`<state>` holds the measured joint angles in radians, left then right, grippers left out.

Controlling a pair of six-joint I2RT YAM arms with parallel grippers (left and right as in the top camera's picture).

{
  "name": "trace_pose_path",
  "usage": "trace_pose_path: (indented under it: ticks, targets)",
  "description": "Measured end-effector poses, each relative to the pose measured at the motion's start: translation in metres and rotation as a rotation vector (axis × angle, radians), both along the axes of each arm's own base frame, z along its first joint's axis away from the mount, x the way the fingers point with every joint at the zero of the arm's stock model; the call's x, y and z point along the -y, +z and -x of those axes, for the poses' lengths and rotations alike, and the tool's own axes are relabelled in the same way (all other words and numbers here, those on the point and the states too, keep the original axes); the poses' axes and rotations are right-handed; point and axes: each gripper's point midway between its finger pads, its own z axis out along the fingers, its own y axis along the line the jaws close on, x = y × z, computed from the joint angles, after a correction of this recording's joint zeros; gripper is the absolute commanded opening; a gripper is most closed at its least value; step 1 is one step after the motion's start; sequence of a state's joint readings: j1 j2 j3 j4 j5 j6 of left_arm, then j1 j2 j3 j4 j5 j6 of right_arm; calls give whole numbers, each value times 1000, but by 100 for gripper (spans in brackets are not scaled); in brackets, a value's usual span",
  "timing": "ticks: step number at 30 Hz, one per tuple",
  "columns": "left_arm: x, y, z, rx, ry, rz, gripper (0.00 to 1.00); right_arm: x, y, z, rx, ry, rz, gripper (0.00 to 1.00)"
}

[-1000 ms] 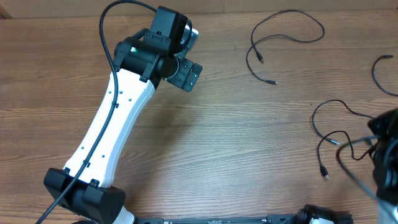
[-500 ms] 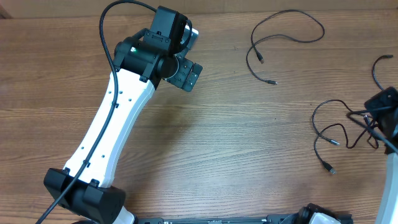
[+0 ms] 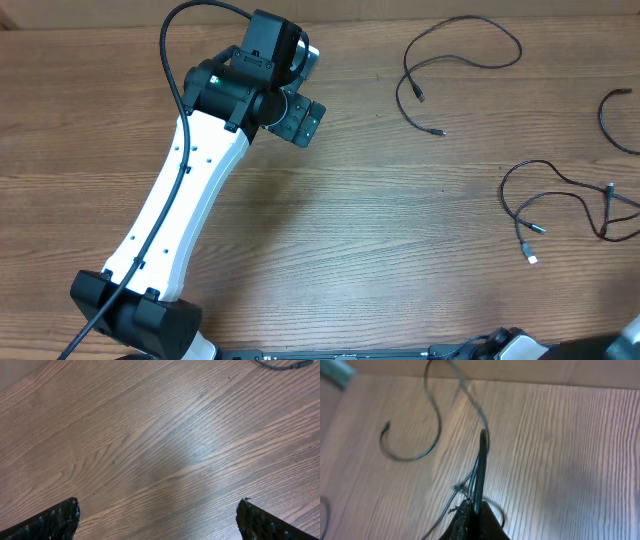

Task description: Untangle cables

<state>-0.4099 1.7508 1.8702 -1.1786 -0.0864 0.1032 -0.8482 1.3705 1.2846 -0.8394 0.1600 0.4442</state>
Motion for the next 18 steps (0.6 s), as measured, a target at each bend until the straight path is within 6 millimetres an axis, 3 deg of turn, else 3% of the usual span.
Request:
trace_pose_path:
  ticks: [8, 18]
  targets:
    - [0, 0, 0, 1, 0, 0, 100, 46, -34, -25, 1, -9, 25, 4]
    - [0, 0, 0, 0, 0, 0, 100, 79, -20, -33, -25, -9, 191, 4]
